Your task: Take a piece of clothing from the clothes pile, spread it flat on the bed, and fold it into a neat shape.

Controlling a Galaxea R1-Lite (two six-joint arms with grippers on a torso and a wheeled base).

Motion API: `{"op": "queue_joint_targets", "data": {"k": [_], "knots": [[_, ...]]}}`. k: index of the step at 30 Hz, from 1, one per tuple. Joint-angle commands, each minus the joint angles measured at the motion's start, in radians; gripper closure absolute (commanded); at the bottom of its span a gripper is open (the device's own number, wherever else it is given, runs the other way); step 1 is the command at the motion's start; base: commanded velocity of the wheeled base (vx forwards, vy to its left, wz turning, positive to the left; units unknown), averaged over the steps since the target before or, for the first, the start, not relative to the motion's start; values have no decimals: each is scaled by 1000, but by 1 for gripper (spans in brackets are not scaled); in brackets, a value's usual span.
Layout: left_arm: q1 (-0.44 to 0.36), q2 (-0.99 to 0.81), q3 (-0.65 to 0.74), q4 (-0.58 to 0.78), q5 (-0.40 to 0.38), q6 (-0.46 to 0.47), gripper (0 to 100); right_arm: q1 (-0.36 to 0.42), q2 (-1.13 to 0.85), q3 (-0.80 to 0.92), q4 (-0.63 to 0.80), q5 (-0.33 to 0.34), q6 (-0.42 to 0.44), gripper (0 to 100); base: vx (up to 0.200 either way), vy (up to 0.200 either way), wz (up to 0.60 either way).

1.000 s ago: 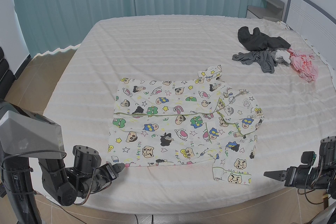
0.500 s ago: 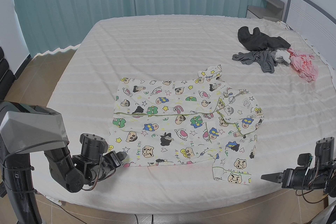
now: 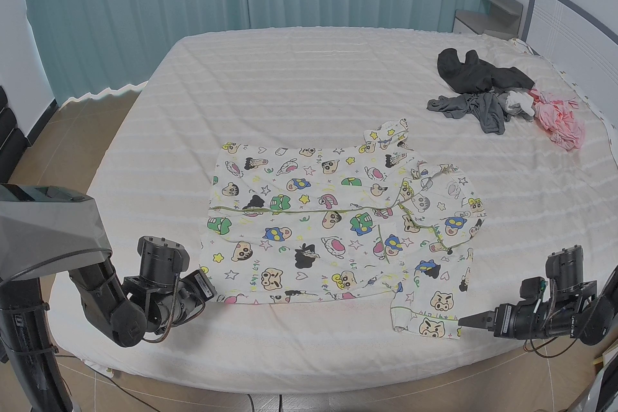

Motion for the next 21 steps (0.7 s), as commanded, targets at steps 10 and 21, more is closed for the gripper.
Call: {"op": "queue_joint_targets", "data": {"k": [10,21], "knots": [[14,-83,62,6,-1,0,100,110,282,-51,-206,-11,59,0,0,0,0],[13,-85,62,4,-1,0,100,86,354,-108,-207,-21,56,0,0,0,0]]}}
